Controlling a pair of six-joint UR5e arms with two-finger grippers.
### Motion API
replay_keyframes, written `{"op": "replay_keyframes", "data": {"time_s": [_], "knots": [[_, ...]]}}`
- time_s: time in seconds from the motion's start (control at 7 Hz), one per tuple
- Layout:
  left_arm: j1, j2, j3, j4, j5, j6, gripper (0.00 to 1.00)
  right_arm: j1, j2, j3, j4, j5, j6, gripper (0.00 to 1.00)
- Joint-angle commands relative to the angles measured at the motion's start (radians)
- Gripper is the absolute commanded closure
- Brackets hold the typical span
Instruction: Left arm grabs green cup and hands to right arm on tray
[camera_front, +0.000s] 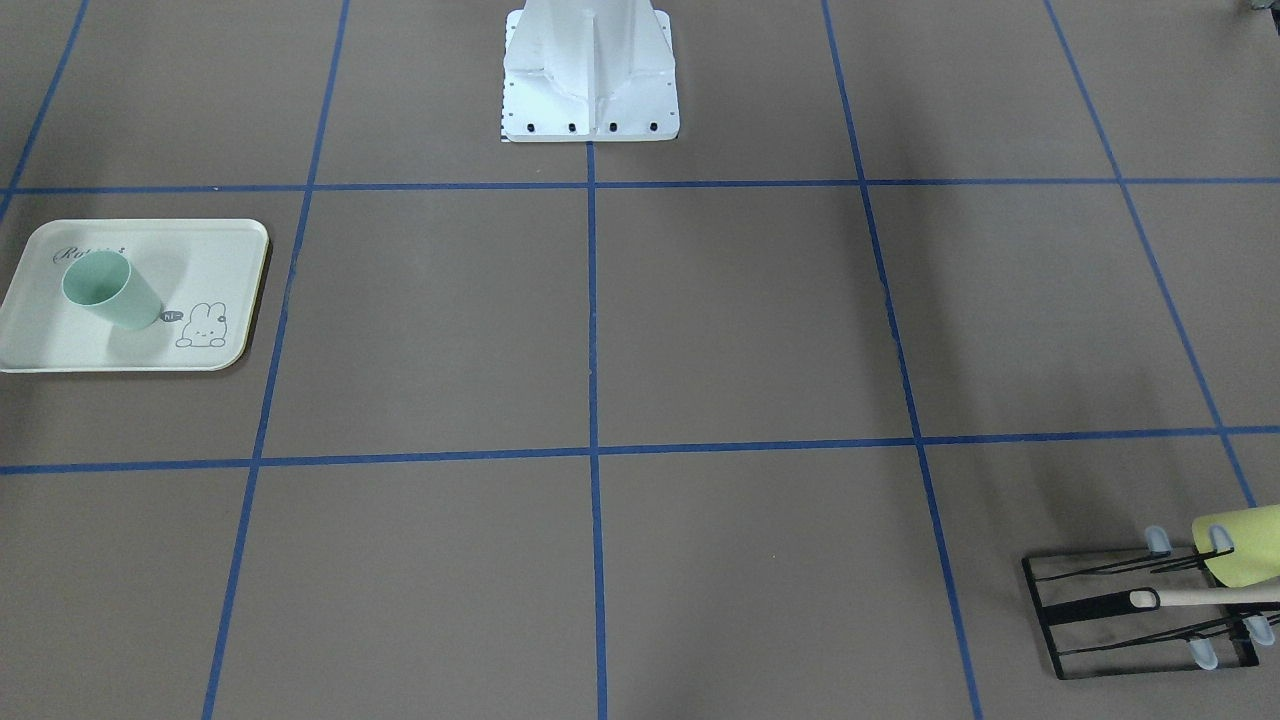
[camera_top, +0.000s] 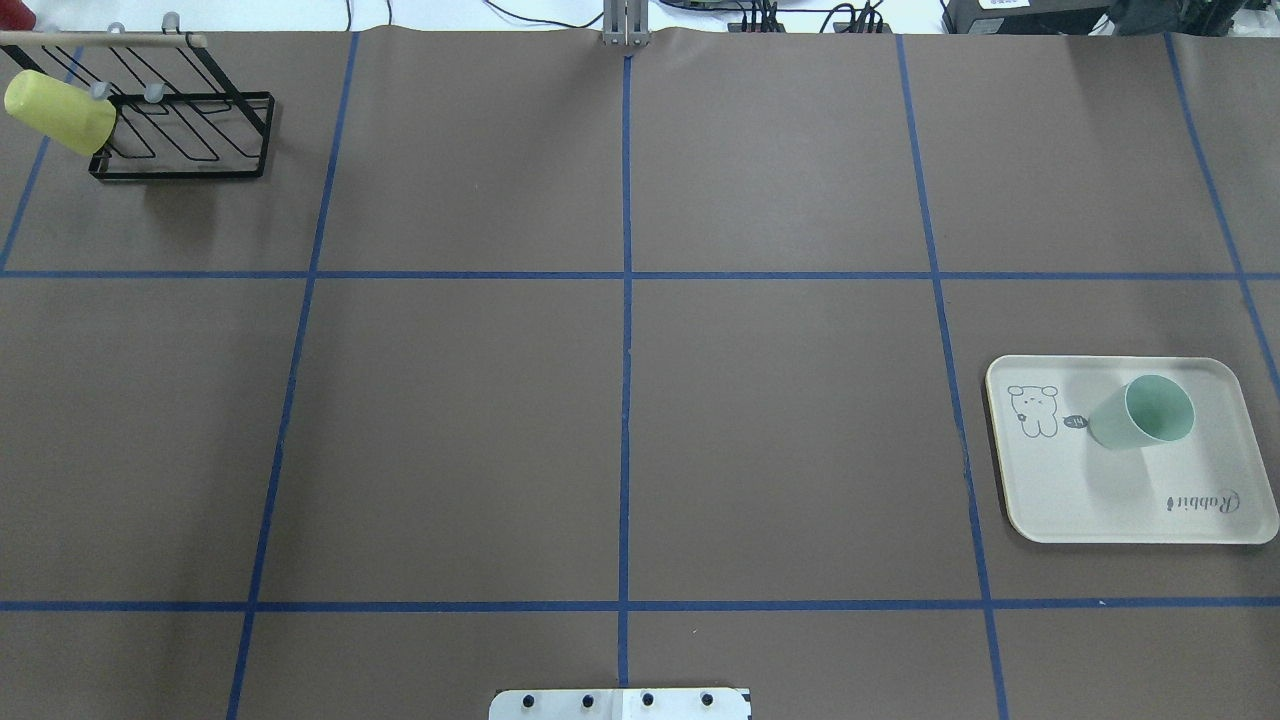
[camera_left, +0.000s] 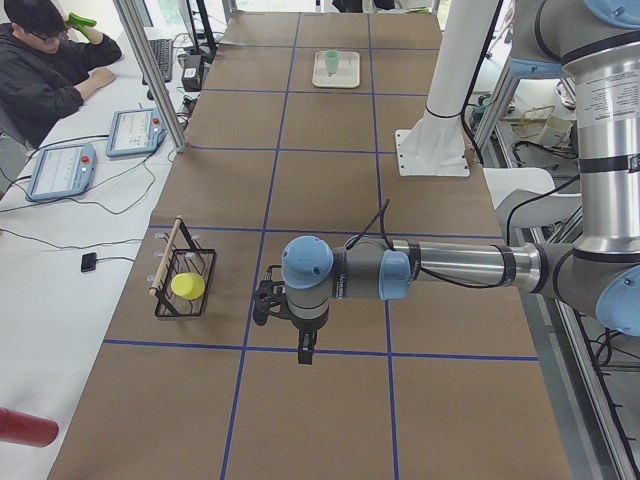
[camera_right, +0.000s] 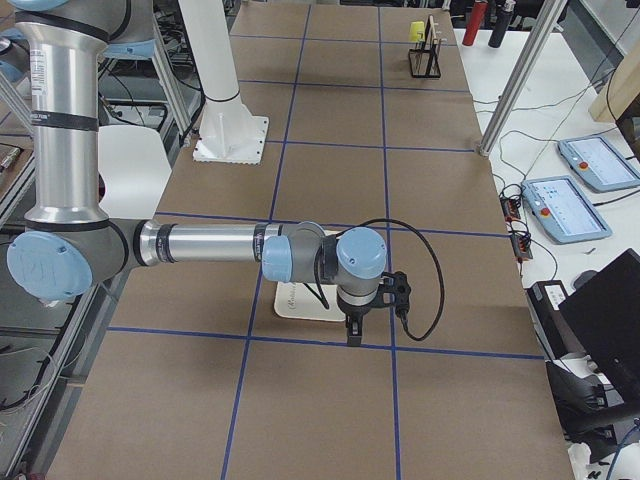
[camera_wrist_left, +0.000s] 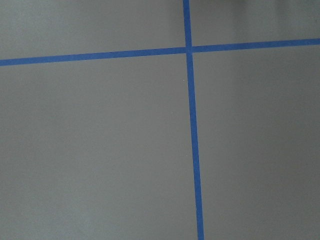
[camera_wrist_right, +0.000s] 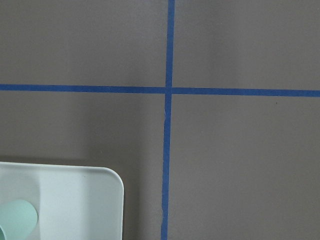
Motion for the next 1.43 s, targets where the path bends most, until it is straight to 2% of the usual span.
{"op": "replay_keyframes", "data": {"time_s": [0.0,0.86,1.29], "knots": [[0.0,0.001,0.001,0.002,0.0,0.001,0.0,0.0,0.0,0.0,0.0,0.0,-0.001,0.0],[0.0,-0.006,0.001,0.002,0.0,-0.002,0.0,0.0,0.003,0.002,0.002,0.0,-0.001,0.0],[0.0,-0.016,0.001,0.002,0.038,-0.004,0.0,0.0,0.0,0.002,0.027,0.0,0.001,0.0]]}}
